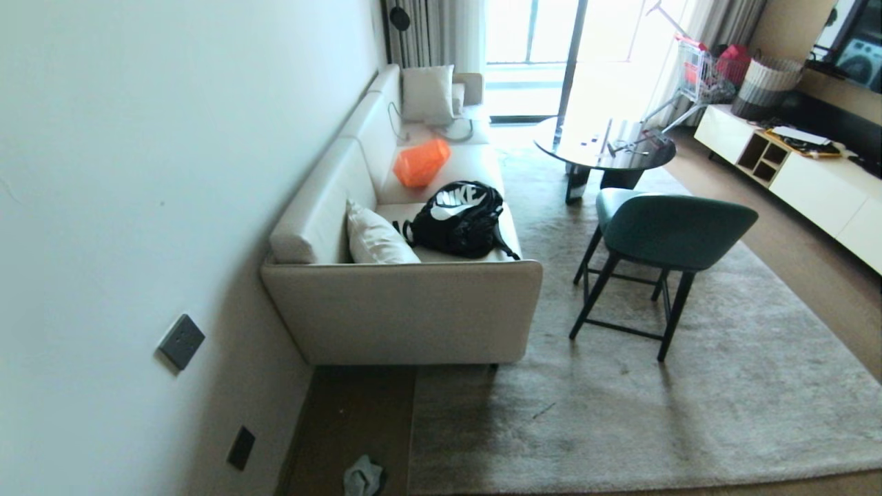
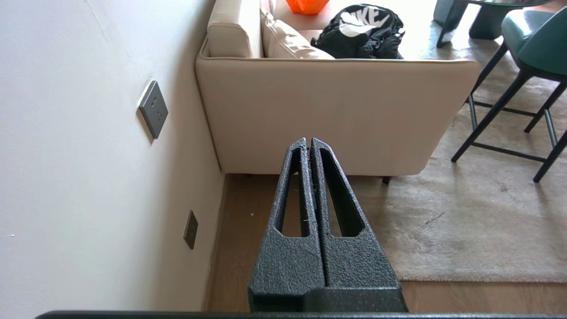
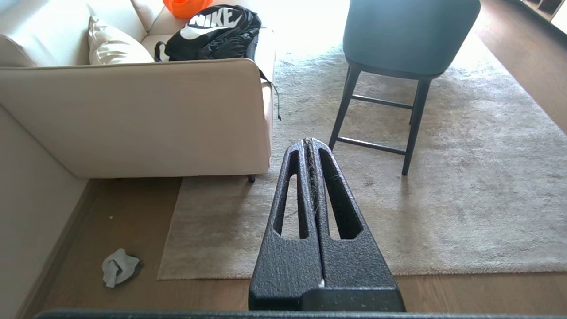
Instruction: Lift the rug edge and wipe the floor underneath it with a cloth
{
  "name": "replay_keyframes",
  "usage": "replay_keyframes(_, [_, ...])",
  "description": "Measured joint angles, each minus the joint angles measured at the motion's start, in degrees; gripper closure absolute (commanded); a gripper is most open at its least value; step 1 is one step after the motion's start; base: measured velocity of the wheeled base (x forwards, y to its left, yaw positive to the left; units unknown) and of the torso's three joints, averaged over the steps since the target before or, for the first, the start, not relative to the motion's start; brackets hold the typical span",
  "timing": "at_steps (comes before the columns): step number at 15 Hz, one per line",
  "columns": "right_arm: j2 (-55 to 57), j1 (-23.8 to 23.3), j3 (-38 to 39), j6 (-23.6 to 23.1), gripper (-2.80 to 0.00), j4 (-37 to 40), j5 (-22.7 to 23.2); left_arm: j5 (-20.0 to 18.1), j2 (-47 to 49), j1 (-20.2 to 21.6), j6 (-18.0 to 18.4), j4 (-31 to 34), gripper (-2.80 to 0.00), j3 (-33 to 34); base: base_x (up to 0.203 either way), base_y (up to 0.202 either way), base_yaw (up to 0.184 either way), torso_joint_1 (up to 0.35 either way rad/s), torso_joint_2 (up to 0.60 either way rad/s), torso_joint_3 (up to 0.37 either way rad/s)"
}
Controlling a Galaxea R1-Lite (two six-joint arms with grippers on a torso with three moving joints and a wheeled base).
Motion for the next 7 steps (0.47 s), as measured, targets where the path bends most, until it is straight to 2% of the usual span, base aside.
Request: replay_keyframes(7, [0.0, 0.0, 0.0, 1.5, 0.00, -0.1, -1.8, 0.0, 0.0, 0.0, 0.0, 0.0, 0.00, 0.0, 0.000, 0.000, 0.000, 0.000, 0.00, 0.000])
